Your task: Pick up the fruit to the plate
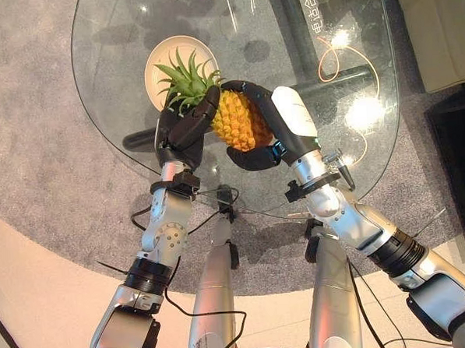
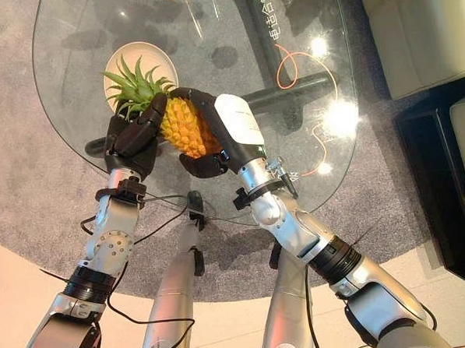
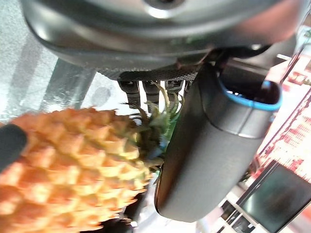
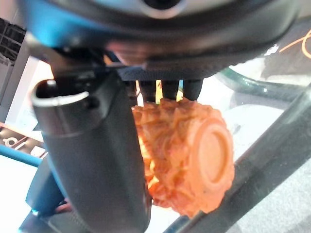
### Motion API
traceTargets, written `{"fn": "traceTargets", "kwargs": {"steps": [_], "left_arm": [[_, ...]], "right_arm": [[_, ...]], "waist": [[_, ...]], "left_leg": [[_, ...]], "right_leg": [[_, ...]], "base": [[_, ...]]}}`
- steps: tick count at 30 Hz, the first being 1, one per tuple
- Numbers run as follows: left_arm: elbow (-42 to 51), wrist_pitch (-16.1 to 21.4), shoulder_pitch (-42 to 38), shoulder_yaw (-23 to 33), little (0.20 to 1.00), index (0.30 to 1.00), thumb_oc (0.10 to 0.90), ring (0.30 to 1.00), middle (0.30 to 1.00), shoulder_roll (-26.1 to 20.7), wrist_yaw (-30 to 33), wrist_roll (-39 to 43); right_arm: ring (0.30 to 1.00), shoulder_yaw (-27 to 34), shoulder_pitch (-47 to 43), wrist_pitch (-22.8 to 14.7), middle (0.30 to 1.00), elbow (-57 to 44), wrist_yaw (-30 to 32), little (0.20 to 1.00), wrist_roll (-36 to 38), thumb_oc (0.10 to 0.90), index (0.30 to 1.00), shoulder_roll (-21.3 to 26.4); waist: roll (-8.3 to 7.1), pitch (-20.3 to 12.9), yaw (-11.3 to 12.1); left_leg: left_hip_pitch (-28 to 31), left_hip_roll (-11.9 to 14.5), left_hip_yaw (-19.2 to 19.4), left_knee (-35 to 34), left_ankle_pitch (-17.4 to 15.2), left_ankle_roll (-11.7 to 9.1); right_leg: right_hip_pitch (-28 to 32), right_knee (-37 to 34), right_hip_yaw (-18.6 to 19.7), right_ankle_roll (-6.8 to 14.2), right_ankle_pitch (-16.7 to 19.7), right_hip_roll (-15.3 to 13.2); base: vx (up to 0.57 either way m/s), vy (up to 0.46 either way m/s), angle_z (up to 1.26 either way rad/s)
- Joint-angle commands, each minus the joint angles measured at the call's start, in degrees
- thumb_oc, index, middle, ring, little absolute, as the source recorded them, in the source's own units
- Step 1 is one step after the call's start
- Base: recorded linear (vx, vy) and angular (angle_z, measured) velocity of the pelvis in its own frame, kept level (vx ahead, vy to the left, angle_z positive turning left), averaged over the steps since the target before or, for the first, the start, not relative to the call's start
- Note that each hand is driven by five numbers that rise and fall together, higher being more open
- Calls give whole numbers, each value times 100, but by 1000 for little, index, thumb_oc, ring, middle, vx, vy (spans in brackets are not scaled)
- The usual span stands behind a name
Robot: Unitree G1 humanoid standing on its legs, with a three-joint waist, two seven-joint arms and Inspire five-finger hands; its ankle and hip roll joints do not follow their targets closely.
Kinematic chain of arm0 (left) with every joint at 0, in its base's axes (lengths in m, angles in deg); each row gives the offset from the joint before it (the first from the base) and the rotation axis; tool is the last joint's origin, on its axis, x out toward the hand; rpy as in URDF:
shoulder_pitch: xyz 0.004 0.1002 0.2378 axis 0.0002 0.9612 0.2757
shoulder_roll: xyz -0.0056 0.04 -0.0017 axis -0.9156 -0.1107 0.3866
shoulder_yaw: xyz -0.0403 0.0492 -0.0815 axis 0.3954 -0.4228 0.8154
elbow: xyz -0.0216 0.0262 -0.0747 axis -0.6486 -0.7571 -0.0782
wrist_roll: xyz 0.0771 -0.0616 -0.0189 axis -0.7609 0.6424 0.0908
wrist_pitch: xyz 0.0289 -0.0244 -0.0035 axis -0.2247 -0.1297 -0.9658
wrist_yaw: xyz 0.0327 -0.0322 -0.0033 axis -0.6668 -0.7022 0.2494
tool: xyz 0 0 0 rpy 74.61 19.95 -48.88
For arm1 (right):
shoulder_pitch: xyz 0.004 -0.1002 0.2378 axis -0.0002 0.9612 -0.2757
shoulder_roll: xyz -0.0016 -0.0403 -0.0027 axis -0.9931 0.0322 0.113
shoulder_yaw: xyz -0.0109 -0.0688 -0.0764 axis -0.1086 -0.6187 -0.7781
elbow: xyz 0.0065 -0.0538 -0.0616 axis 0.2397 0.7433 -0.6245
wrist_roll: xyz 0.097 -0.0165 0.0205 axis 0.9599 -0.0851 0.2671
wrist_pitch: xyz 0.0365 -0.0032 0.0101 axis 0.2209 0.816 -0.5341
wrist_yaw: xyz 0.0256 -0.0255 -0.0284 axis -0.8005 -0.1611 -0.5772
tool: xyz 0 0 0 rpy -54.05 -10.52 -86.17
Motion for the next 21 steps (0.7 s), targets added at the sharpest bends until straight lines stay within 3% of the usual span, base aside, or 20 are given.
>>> {"fn": "traceTargets", "kwargs": {"steps": [1, 5, 6, 7, 16, 21], "left_arm": [[819, 926, -652, 114, 900, 900, 800, 900, 900, 78, -118, 62], [855, 1119, -685, 149, 900, 900, 800, 900, 900, 124, -136, 3], [881, 1194, -705, 160, 741, 764, 641, 764, 764, 132, -196, -17], [899, 1246, -683, 149, 205, 305, 105, 305, 305, 131, -198, -35], [868, 1487, -758, 187, 200, 300, 100, 300, 300, 127, -300, -197], [863, 1409, -733, 180, 200, 300, 100, 300, 300, 133, -315, -226]], "right_arm": [[300, -86, -1008, -611, 300, -1129, 45, 200, -76, 100, 300, -27], [300, -113, -1037, -699, 300, -1112, -58, 200, -104, 100, 300, -44], [300, -113, -1058, -711, 300, -1116, -112, 200, -95, 100, 300, -42], [300, -116, -1034, -710, 300, -1130, -125, 200, -85, 100, 300, -38], [300, -136, -1063, -761, 300, -1089, -28, 200, -49, 100, 300, -22], [300, -96, -1006, -791, 300, -1106, -25, 200, -92, 100, 300, -55]], "waist": [[-96, -104, 59], [-128, -104, 65], [-128, -104, 68], [-135, -104, 64], [-162, -104, 75], [-168, -104, 69]], "left_leg": [[315, -291, 343, 144, -692, 58], [293, -298, 322, 165, -698, 52], [283, -304, 316, 162, -690, 55], [328, -309, 316, 169, -728, 49], [255, -304, 308, 175, -696, 53], [316, -314, 303, 161, -734, 52]], "right_leg": [[647, -1605, -589, -85, 836, 215], [648, -1595, -601, -86, 827, 223], [638, -1601, -598, -88, 838, 231], [678, -1580, -596, -80, 793, 222], [615, -1592, -609, -85, 843, 237], [665, -1581, -602, -75, 797, 235]], "base": [[0, 0, 0], [0, 0, 0], [0, 0, 0], [0, 0, 0], [0, 0, 0], [0, 0, 0]]}}
